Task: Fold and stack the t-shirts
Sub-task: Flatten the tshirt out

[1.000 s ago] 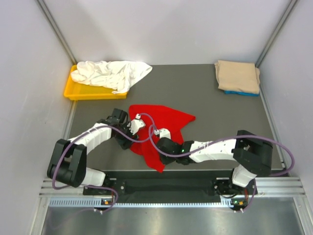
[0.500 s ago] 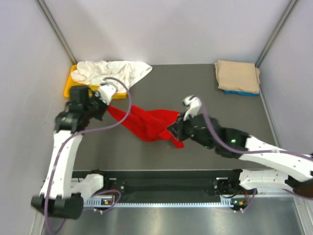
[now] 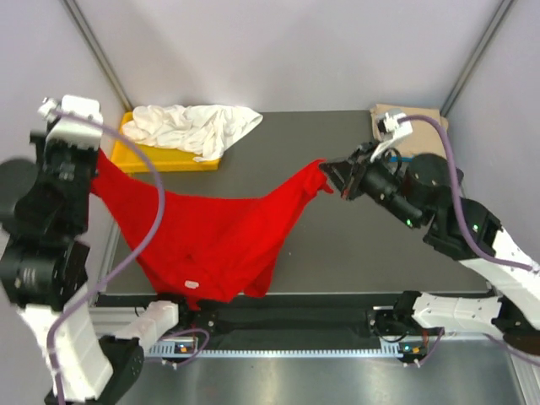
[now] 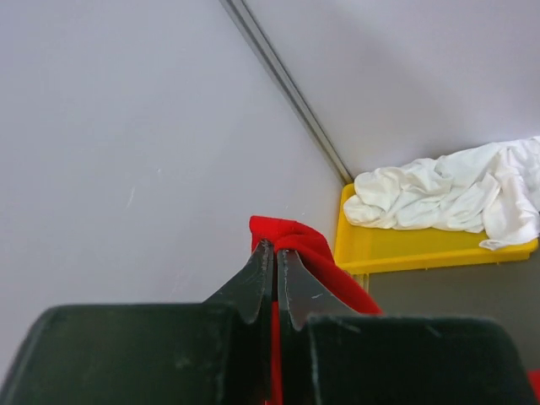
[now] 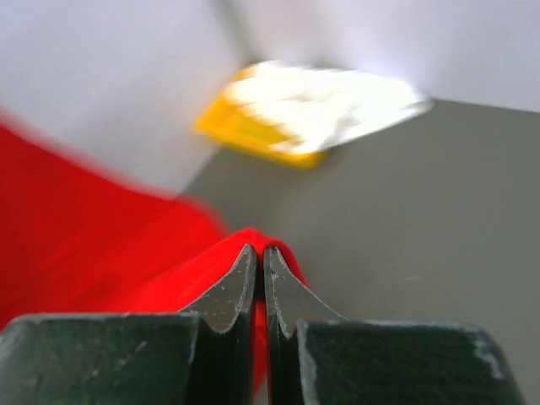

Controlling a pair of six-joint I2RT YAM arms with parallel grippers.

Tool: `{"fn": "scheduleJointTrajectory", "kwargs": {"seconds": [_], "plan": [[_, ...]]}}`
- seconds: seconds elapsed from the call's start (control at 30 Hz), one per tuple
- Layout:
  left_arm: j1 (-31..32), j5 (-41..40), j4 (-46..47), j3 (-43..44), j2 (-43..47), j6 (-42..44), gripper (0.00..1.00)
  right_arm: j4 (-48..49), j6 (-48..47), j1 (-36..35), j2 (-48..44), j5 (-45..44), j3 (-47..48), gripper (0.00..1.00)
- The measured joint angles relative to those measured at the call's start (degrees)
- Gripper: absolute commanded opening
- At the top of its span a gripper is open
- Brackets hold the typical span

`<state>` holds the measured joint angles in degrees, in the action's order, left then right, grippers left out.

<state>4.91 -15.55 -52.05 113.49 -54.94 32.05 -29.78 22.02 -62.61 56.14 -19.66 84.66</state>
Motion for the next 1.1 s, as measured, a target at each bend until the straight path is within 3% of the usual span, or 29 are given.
{"fn": "scheduleJointTrajectory", "kwargs": {"seconds": [0.17,0.33,0.47,0.6,0.73,0.8,0.93,1.03,1.1], "plan": [[0.0,-0.4,6.8,0.1,-12.8,-1.7,0.0,0.6,-0.9,23.7,1.1,5.4,-6.8,0.0],[0.0,7.2,8.0,-0.2,-26.5,-7.4,0.0,3.5,-1.8,41.0,7.1,15.0,-16.9,0.0],[0.0,14.2,4.7,-1.3,-29.6,-10.6,0.0,4.5,-3.5,45.5,22.9,23.2,-6.8,0.0],[0.0,18.9,3.3,-0.4,-25.7,-11.4,0.0,3.6,-4.4,46.1,41.6,29.6,18.4,0.0],[-0.1,26.9,2.7,0.8,-18.6,-11.4,0.0,5.4,-2.6,48.2,52.3,33.8,38.2,0.0],[-0.2,34.8,3.1,-2.3,-13.0,-11.6,0.0,7.1,-1.1,50.8,53.1,35.2,40.7,0.0],[1.0,53.0,3.1,-17.6,-2.3,-12.6,0.0,10.3,-0.3,55.1,53.0,36.0,38.5,0.0],[9.6,56.7,4.5,-28.3,-2.6,-14.8,0.0,10.4,-0.5,57.1,53.6,35.6,35.0,0.0],[22.3,51.2,6.5,-34.4,-6.5,-15.9,0.0,9.8,-0.6,58.3,55.9,35.0,34.7,0.0]]}}
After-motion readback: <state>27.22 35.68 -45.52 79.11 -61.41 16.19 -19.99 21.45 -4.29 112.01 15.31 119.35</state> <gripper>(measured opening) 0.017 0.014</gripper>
